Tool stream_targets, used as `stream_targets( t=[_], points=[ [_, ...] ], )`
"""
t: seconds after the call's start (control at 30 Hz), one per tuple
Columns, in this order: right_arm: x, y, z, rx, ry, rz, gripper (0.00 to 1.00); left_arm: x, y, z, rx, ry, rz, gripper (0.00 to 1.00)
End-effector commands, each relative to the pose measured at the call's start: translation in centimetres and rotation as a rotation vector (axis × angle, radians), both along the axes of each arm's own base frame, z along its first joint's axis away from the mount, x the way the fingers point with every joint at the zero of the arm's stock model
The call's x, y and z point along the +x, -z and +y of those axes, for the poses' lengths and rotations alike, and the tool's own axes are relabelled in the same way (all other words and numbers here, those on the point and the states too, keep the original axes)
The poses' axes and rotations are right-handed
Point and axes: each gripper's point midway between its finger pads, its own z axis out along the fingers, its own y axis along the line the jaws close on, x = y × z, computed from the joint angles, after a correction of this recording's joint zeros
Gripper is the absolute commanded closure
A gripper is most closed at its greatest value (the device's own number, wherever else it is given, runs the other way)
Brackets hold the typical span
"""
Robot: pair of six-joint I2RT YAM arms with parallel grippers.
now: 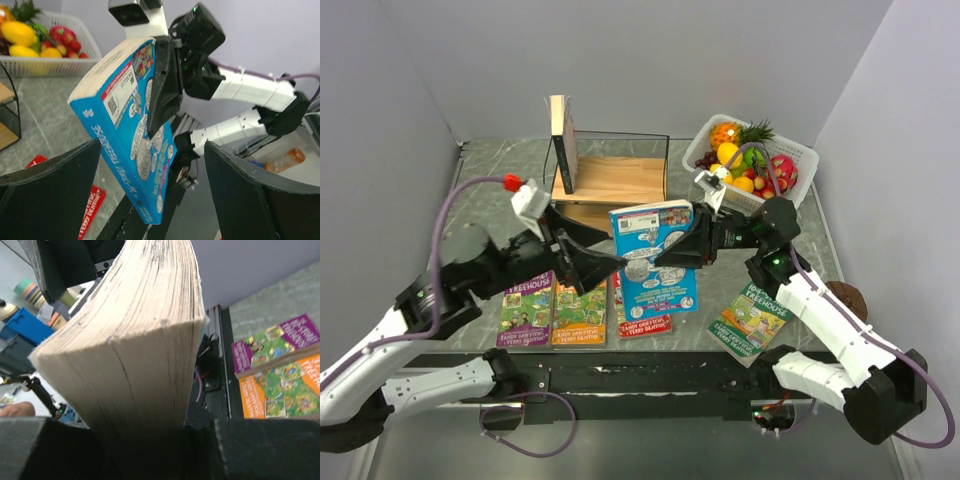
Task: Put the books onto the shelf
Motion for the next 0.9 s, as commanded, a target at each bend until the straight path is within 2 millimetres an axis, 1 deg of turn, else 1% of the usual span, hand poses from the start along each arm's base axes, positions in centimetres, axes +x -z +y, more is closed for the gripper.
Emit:
stream_targets(
  t=[0.0,0.07,0.1,0.17,0.23,0.27,0.3,0.4,0.43,0.57,0.63,0.67,0.7,0.77,0.8,0.83,0.87],
  points=[
    [-2.1,-2.3,0.2,0.012,-0.074,-0.112,1.0,-0.4,0.4,-0.7,0.03,0.072,-0.036,0.1],
    [-2.4,-2.4,0.2,0.017,-0.085,-0.124,1.0,-0.1,0.9,-1.1,0.041,0.094,-0.029,0.1],
    [-2.6,-2.5,0.3,0.019,-0.094,-0.125,1.0,0.5,1.0,-1.0,0.044,0.08,-0.027,0.1],
    [-2.9,-2.7,0.2,0.026,-0.107,-0.133,1.0,0.6,1.3,-1.1,0.047,0.099,-0.021,0.1],
    [-3.2,-2.7,0.2,0.026,-0.116,-0.137,1.0,1.2,1.5,-0.9,0.046,0.098,-0.019,0.13],
    [-3.4,-2.9,0.1,0.029,-0.123,-0.146,1.0,0.9,1.8,-1.1,0.049,0.131,-0.016,0.14],
    [-3.6,-2.9,0.0,0.031,-0.134,-0.149,1.0,1.5,2.1,-0.9,0.052,0.118,-0.011,0.16],
    [-4.0,-3.2,-0.1,0.04,-0.139,-0.163,1.0,2.5,3.0,-0.6,0.068,0.1,0.008,0.15],
    [-4.3,-3.4,-0.1,0.044,-0.145,-0.172,1.0,2.5,3.1,-0.5,0.064,0.103,0.008,0.14],
    [-4.4,-3.4,-0.1,0.04,-0.146,-0.174,1.0,3.3,3.9,-0.2,0.078,0.082,0.023,0.13],
    [-4.5,-3.3,-0.1,0.035,-0.146,-0.173,1.0,3.7,4.2,0.0,0.084,0.067,0.027,0.12],
    [-4.5,-3.2,-0.1,0.032,-0.15,-0.17,1.0,3.5,3.9,0.1,0.073,0.071,0.015,0.12],
    [-4.7,-3.1,0.0,0.028,-0.161,-0.165,1.0,3.5,4.0,0.0,0.069,0.076,0.015,0.14],
    [-4.8,-3.0,0.1,0.025,-0.173,-0.17,1.0,2.7,3.3,-0.2,0.04,0.122,-0.01,0.2],
    [-4.8,-2.9,0.2,0.023,-0.176,-0.166,1.0,2.4,3.4,-0.3,0.034,0.14,-0.011,0.29],
    [-4.9,-3.0,0.3,0.02,-0.178,-0.168,1.0,1.6,3.4,-0.6,0.03,0.193,-0.01,0.33],
    [-4.6,-2.7,0.5,0.013,-0.178,-0.156,1.0,1.4,3.4,-0.8,0.027,0.218,-0.009,0.37]
  ],
)
